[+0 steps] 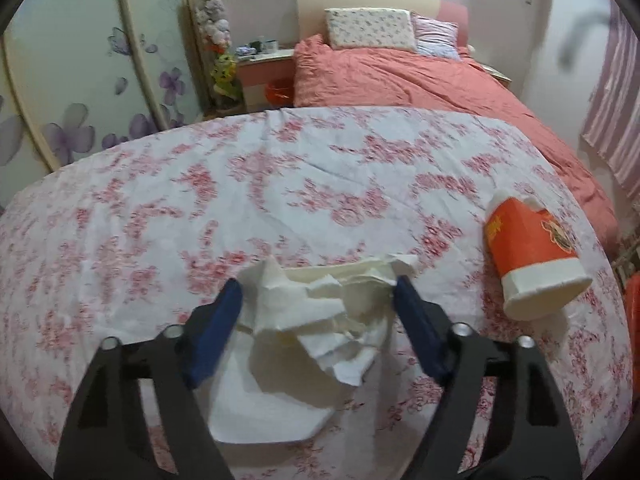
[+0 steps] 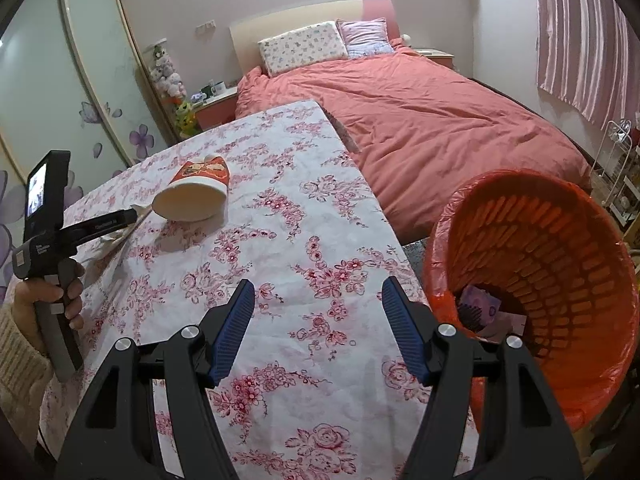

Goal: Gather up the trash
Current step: 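Grasp the crumpled white tissue with the left tool, then grasp the red-and-white paper cup rim with the right tool while the left tool holds the tissue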

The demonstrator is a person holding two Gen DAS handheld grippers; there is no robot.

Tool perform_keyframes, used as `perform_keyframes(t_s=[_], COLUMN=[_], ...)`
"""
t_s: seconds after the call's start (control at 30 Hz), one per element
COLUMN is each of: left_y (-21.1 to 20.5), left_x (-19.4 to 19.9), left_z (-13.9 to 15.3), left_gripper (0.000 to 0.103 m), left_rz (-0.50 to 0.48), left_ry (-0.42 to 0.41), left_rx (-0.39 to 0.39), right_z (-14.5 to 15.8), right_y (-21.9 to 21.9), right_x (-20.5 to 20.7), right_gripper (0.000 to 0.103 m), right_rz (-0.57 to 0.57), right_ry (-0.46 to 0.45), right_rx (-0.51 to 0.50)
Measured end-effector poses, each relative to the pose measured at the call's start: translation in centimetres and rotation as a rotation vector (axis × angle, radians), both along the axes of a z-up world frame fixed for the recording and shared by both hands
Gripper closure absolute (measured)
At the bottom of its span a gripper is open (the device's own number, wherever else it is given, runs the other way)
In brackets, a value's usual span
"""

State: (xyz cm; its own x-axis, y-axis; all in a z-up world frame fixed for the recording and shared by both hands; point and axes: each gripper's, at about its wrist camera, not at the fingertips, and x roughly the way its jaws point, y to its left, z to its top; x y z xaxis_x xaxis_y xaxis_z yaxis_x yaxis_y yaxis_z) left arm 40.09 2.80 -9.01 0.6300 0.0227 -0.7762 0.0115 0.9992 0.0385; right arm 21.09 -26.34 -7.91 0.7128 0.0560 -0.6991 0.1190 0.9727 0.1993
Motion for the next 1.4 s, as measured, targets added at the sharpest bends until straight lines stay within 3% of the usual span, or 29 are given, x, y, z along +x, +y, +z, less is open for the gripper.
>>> perform_keyframes(t_s=[0.03,0.23,0.57,0.8,1.03,1.4], left_y=[-0.3,-0.3,5.4,7.6,8.5,8.5], left_x=[-0.2,-1.3,-7.0,-7.5,-7.2,-7.2], left_z=[0.0,0.3,0.2,0.2,-0.1,-0.4], left_gripper=[0.04,0.049,0.047,0.046,0.044,0.043], left_rz=[-0.02,-0.052,0.001,0.045,0.053,0.06], left_ry=[-0.014,-0.029,-0.029,-0.016,0.008,0.013], left_rx=[0.01,0.035,0.108,0.054,-0.011,-0.014], right_z=[0.0,0.2,0.2,0.0,0.0,-1.1], right_y=[0.1,0.4,2.4,5.7,7.2,9.3], right_x=[-0.1,0.0,0.6,2.7,6.3,11.4], right_gripper=[0.037,0.037,0.037,0.038,0.055,0.063], right_rz=[0.002,0.007,0.037,0.065,0.038,0.024], right_ry=[0.0,0.0,-0.002,-0.013,-0.03,-0.007], right_rx=[-0.001,-0.002,-0.005,-0.028,-0.017,-0.059])
